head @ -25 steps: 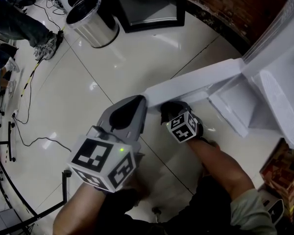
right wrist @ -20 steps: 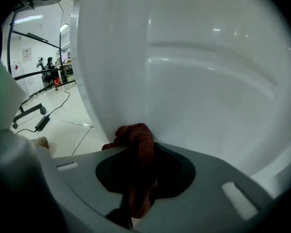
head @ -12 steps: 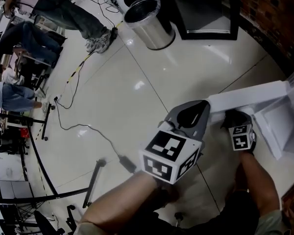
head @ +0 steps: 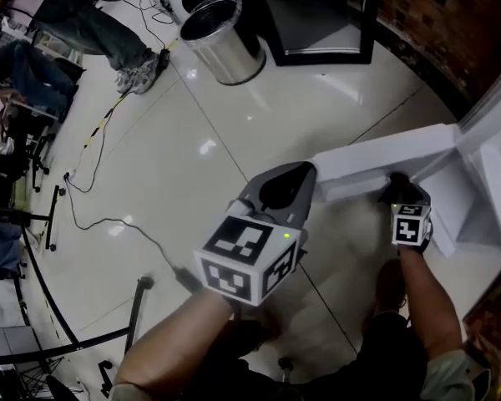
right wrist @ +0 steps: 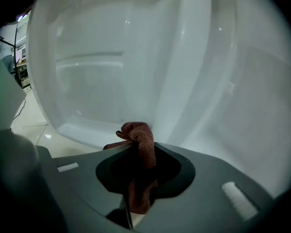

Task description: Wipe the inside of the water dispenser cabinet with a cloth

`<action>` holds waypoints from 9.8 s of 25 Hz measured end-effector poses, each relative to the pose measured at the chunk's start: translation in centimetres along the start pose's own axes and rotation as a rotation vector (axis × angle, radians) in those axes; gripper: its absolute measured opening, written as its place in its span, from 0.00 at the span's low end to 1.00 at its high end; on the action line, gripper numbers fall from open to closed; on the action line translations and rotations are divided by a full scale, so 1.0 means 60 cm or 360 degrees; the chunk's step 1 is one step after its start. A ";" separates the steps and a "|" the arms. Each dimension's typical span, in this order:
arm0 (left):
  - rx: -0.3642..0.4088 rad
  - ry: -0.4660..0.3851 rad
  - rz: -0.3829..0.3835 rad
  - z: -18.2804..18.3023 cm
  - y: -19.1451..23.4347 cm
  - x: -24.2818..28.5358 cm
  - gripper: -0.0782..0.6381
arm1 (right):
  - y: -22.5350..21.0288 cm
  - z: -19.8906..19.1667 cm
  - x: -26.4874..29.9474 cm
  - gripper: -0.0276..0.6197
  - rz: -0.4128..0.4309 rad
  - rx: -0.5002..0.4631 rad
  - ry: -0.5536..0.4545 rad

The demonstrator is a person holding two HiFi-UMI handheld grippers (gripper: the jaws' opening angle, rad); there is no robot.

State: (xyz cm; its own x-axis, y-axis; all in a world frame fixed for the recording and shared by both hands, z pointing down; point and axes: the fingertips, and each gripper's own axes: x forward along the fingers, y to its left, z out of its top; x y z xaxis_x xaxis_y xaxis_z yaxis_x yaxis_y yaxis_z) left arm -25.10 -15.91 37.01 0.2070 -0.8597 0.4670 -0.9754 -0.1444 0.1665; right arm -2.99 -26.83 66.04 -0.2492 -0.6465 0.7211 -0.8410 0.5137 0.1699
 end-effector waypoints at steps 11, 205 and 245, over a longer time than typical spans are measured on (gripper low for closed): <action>0.0021 0.0012 0.0030 -0.001 -0.001 0.007 0.11 | -0.090 -0.035 -0.026 0.17 -0.0094 0.0192 0.0059; 0.0231 -0.0018 -0.0370 0.030 -0.278 0.030 0.11 | -0.294 -0.196 -0.085 0.16 -0.0733 0.1028 0.0228; 0.0432 0.0327 -0.0304 -0.108 -0.230 0.195 0.11 | -0.118 -0.109 -0.018 0.17 -0.0072 0.0600 0.0066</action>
State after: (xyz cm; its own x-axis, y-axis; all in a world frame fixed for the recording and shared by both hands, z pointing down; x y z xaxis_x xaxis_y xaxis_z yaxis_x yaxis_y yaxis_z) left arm -8.72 -20.79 45.81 0.3706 -0.6927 0.6187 -0.8967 -0.4404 0.0440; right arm 6.36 -26.07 68.47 -0.1944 -0.6364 0.7464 -0.9703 0.2365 -0.0510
